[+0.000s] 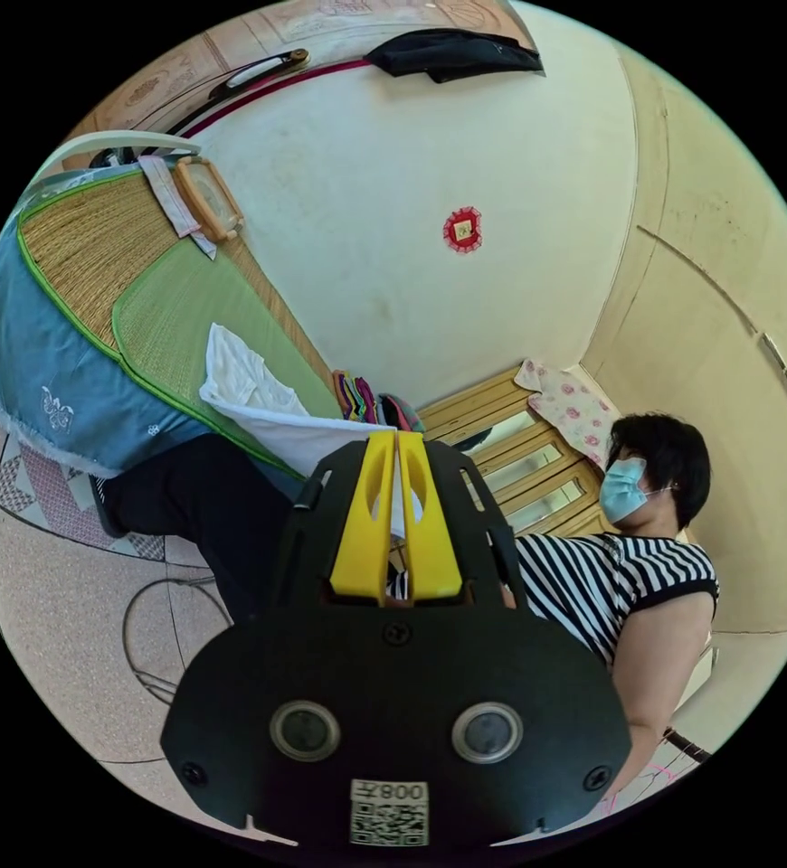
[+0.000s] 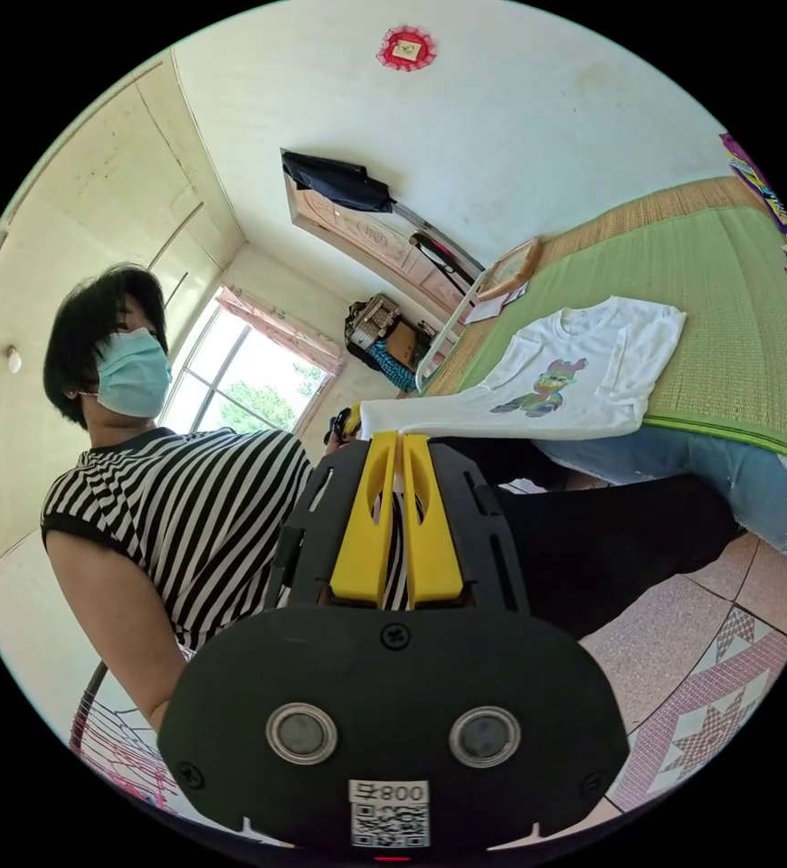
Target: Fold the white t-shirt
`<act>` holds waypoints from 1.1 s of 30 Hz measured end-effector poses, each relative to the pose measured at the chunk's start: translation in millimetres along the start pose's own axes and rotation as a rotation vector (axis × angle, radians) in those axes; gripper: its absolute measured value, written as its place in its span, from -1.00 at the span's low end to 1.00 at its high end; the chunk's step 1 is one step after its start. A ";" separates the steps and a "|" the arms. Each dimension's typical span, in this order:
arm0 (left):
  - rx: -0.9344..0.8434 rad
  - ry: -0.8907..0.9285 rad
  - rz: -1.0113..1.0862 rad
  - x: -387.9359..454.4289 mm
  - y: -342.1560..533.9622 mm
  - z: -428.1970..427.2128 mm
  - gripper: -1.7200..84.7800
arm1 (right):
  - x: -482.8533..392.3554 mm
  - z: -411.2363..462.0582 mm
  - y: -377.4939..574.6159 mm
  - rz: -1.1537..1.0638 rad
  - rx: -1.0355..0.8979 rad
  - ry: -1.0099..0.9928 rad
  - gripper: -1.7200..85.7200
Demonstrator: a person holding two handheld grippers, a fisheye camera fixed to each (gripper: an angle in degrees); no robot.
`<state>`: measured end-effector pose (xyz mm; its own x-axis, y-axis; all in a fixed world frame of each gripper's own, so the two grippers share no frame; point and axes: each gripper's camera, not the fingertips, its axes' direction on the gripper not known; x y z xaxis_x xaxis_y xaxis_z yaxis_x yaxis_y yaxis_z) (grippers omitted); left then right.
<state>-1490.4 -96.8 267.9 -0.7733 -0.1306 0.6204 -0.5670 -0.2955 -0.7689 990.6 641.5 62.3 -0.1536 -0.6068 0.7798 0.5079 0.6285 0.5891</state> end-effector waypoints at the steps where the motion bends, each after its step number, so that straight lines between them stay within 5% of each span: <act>1: 0.001 0.002 -0.001 0.4 -1.2 0.2 -0.96 | -0.8 -0.1 -0.6 -0.001 0.001 0.002 -0.95; 19: 0.007 0.038 -0.049 -15.5 -85.5 43.7 -0.96 | 24.5 -1.3 -52.7 0.058 0.078 0.023 -0.95; 33: -0.042 0.001 -0.056 -58.4 -252.3 136.9 -0.96 | 81.2 -15.4 -183.0 0.115 0.116 0.089 -0.95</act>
<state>-1263.3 -144.2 446.8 -0.7404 -0.1141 0.6624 -0.6206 -0.2623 -0.7389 898.3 469.7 14.6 -0.0221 -0.5648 0.8249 0.4162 0.7450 0.5213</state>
